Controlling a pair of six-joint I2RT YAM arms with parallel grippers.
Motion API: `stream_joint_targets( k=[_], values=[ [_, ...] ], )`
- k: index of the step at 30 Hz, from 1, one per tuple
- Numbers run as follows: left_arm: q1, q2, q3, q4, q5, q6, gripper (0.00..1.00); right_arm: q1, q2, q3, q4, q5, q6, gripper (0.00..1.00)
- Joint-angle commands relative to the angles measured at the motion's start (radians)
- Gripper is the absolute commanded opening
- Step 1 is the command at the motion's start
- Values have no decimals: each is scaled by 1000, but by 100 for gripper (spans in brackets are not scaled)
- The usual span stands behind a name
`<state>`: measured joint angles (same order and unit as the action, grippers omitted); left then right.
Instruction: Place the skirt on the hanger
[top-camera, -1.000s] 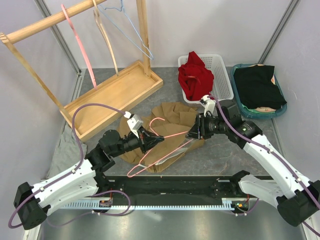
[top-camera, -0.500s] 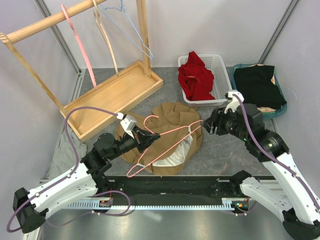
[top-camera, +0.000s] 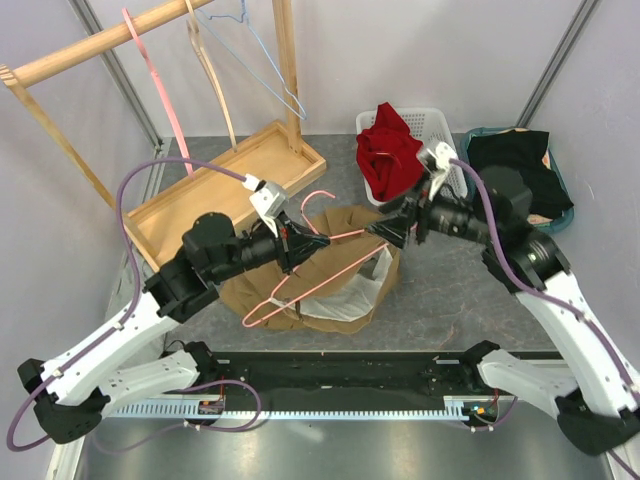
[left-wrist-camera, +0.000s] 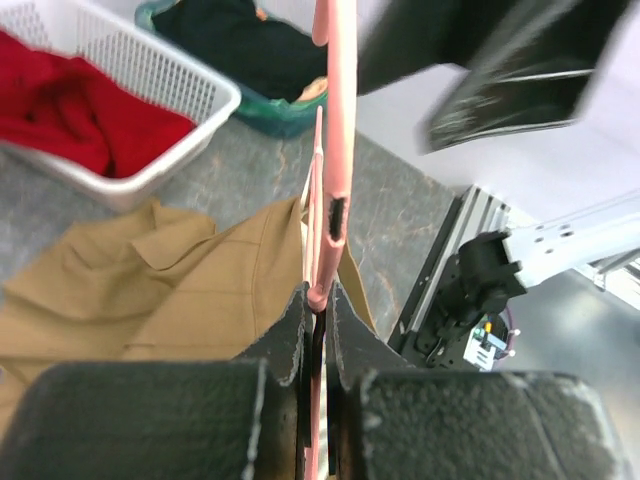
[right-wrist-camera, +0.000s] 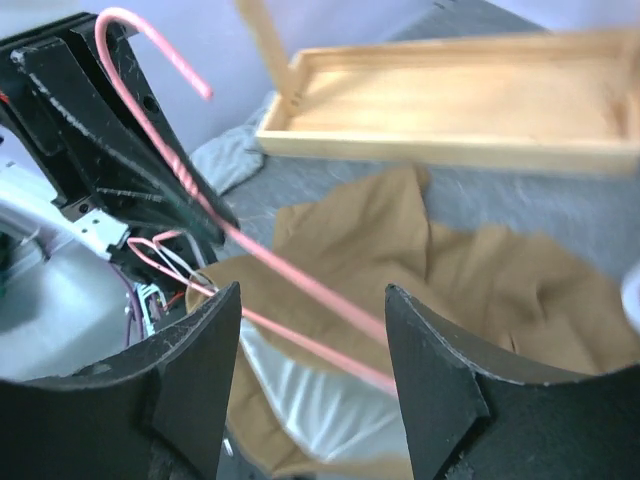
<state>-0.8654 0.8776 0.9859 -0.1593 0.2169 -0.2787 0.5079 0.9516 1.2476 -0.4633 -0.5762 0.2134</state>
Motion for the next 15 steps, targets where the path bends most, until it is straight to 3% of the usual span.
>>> stream_joint_targets(
  k=[1,6,9,12,15],
  values=[
    [-3,41,172,-143,117,75,2,9,104,151,103,-235,-165,67],
    [-3,57,235,-195,228,92,2,15,167,256,60,-387,-272,68],
    [-1,43,235,-206,223,84,2,18,199,318,-70,-474,-373,69],
    [-3,34,227,-204,214,76,2,46,219,371,-277,-467,-471,74],
    [-3,34,223,-204,219,72,2,108,242,371,-351,-367,-506,76]
  ],
)
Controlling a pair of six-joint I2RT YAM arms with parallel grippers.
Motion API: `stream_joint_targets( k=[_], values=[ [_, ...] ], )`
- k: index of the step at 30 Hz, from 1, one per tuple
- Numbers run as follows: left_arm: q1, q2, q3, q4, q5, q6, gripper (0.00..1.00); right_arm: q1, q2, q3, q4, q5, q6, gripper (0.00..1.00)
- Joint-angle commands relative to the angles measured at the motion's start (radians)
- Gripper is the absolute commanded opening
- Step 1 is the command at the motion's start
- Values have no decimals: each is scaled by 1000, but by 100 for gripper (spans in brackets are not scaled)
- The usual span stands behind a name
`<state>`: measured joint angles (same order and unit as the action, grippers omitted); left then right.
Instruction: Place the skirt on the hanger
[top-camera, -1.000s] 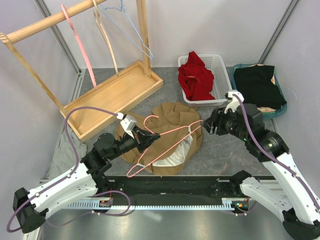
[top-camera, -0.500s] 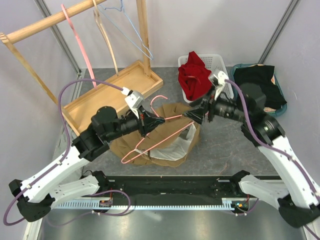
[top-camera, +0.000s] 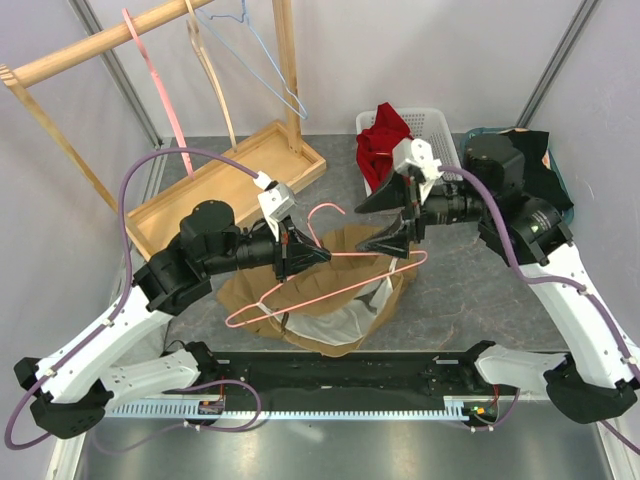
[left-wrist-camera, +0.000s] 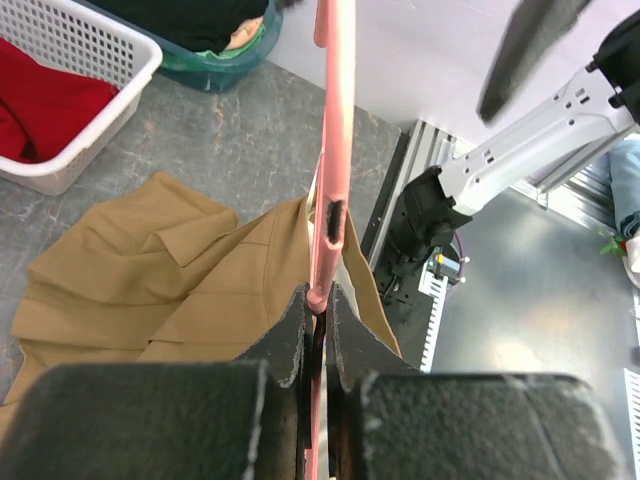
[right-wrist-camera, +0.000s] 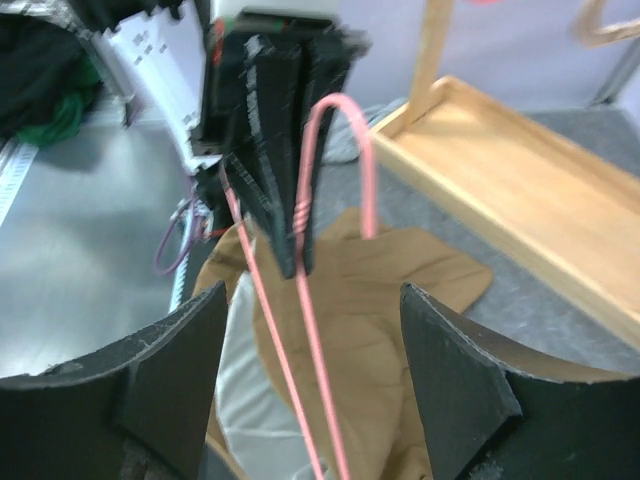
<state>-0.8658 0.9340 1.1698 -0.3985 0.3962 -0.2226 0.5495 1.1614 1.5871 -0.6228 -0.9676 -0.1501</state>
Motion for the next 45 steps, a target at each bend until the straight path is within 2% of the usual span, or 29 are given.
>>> stream_joint_targets(
  k=[1,5,11,12,14,16,19,20,21,22,23,25,26,29,32,35,40,45],
  values=[
    [-2,-23,36,36,43,14,2,88,43,27,-202,59,-143,77],
    [-1,-27,13,47,44,5,2,207,105,-15,-216,230,-134,77],
    [-2,-49,-30,62,53,-4,2,233,107,-111,-83,296,-45,62],
    [-2,-57,-35,63,53,-6,2,234,106,-116,-65,296,-36,51],
    [-2,-64,-47,66,55,-9,2,234,103,-128,-49,293,-11,40],
    [-2,-78,-56,70,56,-11,2,234,103,-139,-49,285,-14,37],
    [-2,-92,-65,72,49,-15,2,236,97,-160,-52,285,-12,20],
    [-2,-92,-68,72,46,-17,2,236,96,-167,-51,282,-16,2],
    [-2,-95,-70,70,43,-18,2,237,87,-171,-51,283,-16,0],
    [-2,-100,-71,72,32,-21,2,236,80,-189,-42,293,-11,0],
    [-2,-101,-73,66,24,-23,9,236,70,-197,-22,299,-3,0],
    [-2,-115,-84,58,-17,-34,33,236,31,-226,6,319,12,0],
    [-1,-122,-87,43,-28,-32,52,236,17,-234,26,323,23,0],
    [-2,-168,-108,3,-83,-29,69,237,-35,-239,34,334,34,0],
    [-2,-219,-136,-40,-85,-23,74,236,-77,-231,26,319,35,0],
    [-2,-235,-142,-88,-51,-3,75,236,-103,-219,11,279,29,0],
    [-1,-221,-101,-189,-76,58,74,236,-106,-219,-6,175,17,0],
    [-1,-205,-67,-260,-126,88,70,236,-118,-236,-6,119,17,0]
  ],
)
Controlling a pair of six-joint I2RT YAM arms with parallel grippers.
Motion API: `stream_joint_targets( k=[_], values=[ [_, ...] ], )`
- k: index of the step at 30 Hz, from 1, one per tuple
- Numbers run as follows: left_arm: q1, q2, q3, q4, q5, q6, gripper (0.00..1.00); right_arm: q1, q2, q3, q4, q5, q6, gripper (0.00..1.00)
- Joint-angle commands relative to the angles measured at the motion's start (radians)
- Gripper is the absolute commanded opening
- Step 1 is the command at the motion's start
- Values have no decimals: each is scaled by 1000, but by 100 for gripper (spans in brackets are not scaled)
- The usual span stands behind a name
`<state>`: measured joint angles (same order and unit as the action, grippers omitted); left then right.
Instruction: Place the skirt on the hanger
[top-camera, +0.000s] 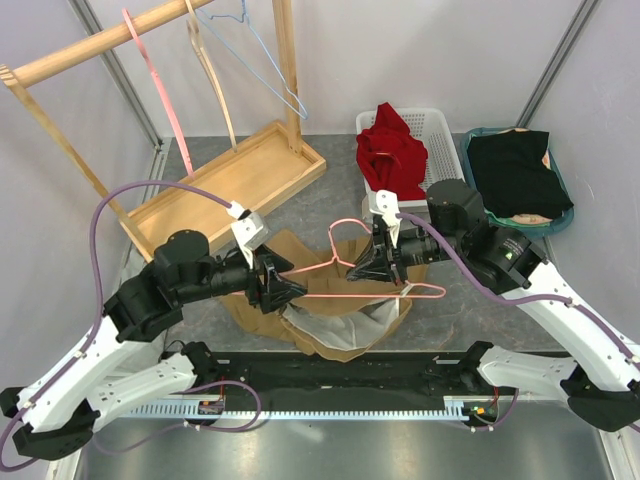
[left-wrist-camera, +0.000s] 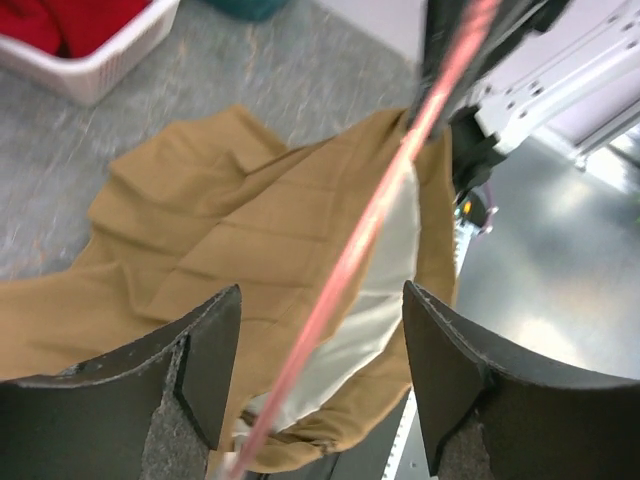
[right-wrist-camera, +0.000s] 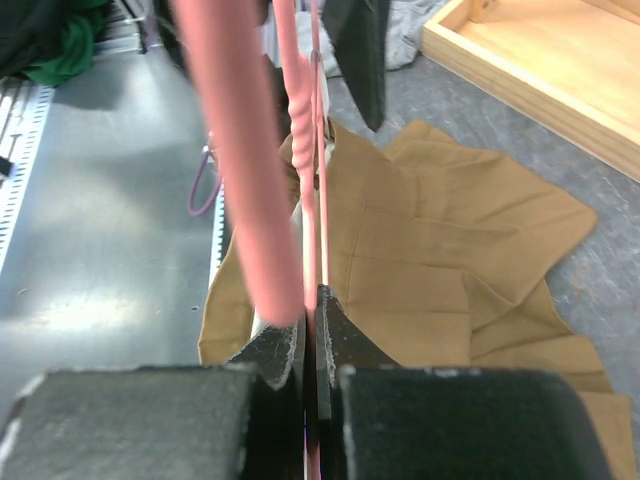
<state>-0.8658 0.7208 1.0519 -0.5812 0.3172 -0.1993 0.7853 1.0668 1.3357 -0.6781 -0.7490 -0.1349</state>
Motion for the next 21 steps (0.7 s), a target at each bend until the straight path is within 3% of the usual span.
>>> stream_joint_targets(
  k=[1,3,4,7,10,11,12,13,16,18,19,21],
  values=[
    [-2,5,48,-80,-34,70,63,0,-27,14,51,-105,3,0],
    [-2,3,45,-83,5,72,53,0,-30,10,54,-107,3,0],
    [-2,2,37,-85,50,77,35,0,-30,10,55,-108,3,0],
    [-2,0,22,-86,89,78,2,0,-21,13,60,-115,11,0],
    [-2,-21,13,-86,13,63,2,0,-10,11,75,-83,29,1],
    [-1,-43,13,-85,-28,49,2,0,-7,10,93,-52,41,5],
    [-1,-58,8,-72,-65,32,2,0,-2,2,107,-41,63,12],
    [-2,-75,-6,-65,-139,3,2,0,-1,-6,129,-23,79,35],
    [-2,-139,-29,-66,-300,-55,2,0,2,-30,198,81,130,75],
    [-2,-190,-41,-81,-384,-89,2,0,-5,-53,251,178,161,87],
    [-2,-207,-44,-104,-459,-98,2,0,-8,-59,276,212,176,98],
    [-2,-240,-36,-135,-535,-114,2,2,-21,-67,285,284,190,98]
  ],
)
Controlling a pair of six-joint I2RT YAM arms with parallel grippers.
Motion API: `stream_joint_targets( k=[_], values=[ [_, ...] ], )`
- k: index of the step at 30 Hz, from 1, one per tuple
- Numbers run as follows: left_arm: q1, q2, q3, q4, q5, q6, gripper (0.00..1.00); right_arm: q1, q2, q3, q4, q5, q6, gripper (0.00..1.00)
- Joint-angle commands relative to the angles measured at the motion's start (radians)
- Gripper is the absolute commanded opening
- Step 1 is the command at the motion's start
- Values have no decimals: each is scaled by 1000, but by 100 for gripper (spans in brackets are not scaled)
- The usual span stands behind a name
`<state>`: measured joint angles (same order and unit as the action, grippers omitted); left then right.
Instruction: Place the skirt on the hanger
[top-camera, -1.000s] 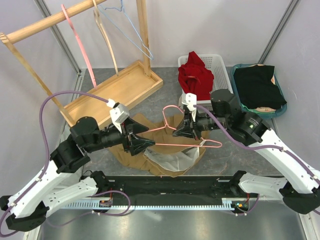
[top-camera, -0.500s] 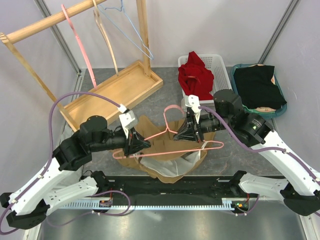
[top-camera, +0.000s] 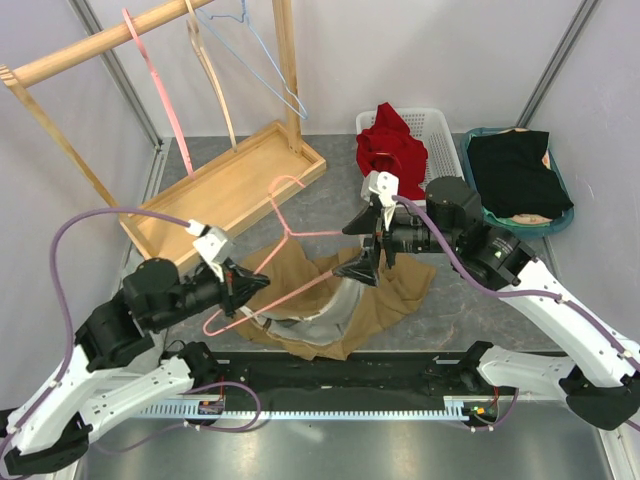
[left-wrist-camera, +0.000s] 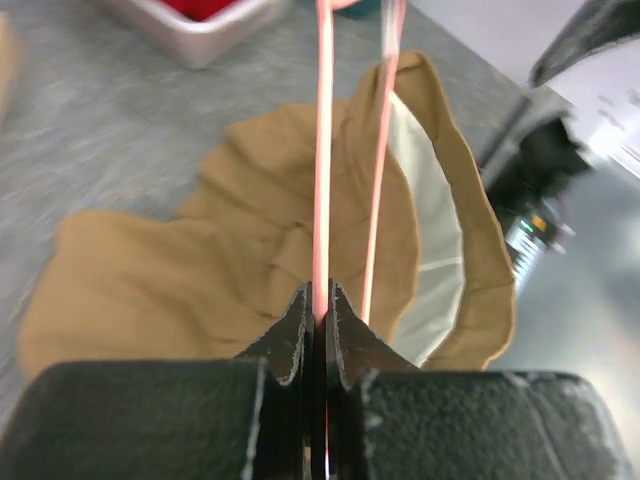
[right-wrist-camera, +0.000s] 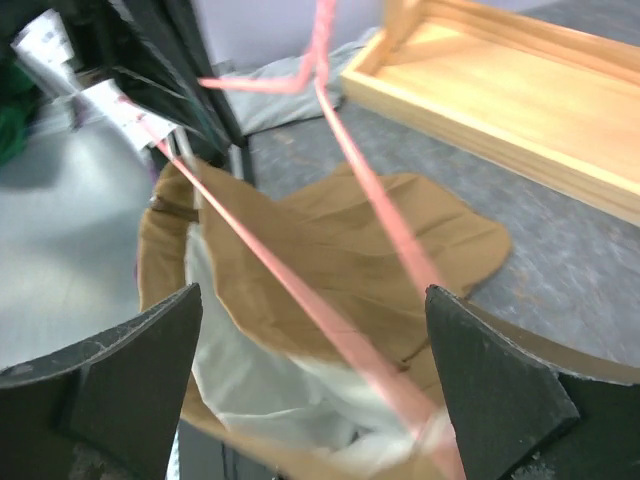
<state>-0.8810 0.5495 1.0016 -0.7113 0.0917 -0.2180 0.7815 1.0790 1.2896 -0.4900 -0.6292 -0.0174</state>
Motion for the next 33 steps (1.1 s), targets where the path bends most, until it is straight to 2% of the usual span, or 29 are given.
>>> stream_joint_targets(
  k=[1,4,9,14,23,33],
  values=[
    [13,-80,20,-43,-338,-103,2,4,-36,-22,100,215,82,98],
    [13,-108,48,-132,-430,-119,2,4,-53,-39,102,296,105,98],
    [13,-169,39,-244,-550,-167,2,4,-93,-122,116,329,157,98],
    [13,-227,26,-251,-569,-172,2,5,-116,-220,139,329,201,98],
    [13,-235,8,-278,-727,-188,2,4,-137,-338,171,318,277,98],
    [13,-286,51,-237,-958,-187,2,4,-116,-360,185,327,303,98]
  ],
)
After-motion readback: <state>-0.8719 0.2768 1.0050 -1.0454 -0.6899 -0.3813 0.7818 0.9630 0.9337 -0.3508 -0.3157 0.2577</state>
